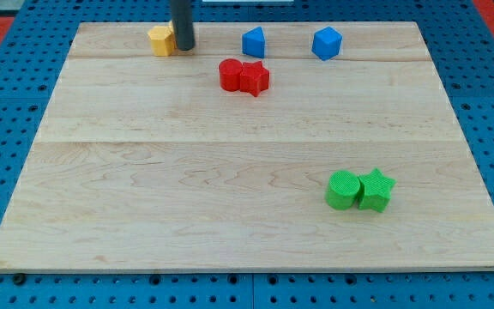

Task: Move the yellow hexagon to the bottom left of the red circle

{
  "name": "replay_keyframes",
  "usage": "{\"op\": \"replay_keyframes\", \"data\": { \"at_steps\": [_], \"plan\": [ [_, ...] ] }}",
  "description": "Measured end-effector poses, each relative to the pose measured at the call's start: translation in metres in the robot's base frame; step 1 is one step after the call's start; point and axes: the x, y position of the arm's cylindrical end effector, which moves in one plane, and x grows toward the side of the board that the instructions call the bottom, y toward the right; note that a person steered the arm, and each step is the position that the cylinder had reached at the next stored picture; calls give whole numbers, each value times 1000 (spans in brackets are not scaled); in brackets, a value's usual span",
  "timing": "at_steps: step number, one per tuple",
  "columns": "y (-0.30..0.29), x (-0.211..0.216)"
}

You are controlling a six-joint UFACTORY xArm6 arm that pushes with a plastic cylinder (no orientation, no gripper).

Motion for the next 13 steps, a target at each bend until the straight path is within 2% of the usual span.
{"op": "replay_keyframes", "data": {
  "at_steps": [1, 2, 4, 5, 6, 8, 9, 11, 13],
  "plan": [
    [-14, 0],
    [14, 2],
    [105, -28],
    [65, -52],
    [4, -54],
    [-87, -28],
    [-98, -13],
    [10, 21],
    [12, -18]
  ]
}}
